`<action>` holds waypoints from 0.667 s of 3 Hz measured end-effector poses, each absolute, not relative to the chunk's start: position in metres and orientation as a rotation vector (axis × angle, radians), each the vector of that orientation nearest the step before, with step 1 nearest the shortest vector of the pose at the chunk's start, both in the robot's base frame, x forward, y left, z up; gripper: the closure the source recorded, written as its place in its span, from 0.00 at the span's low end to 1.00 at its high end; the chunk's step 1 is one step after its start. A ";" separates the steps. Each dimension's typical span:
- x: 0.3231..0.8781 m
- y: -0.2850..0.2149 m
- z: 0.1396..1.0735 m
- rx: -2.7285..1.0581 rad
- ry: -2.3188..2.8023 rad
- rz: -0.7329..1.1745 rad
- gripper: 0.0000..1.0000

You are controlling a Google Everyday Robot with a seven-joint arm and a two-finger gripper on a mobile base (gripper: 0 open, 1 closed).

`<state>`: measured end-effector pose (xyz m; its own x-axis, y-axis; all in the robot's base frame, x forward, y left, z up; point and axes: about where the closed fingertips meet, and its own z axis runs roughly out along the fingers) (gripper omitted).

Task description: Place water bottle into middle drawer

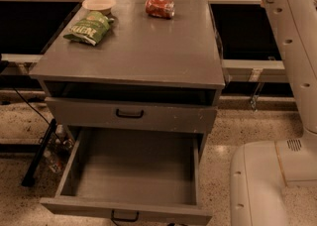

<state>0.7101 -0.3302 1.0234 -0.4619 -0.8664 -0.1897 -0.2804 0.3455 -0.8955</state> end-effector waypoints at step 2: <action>0.704 -0.339 1.034 -0.896 1.803 -1.171 1.00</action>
Offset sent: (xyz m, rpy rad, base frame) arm -0.0422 -0.0013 0.0447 -0.0744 -0.3705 -0.0009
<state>0.7043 -0.3392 1.0336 -0.4381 -0.8675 -0.2355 -0.1379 0.3237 -0.9361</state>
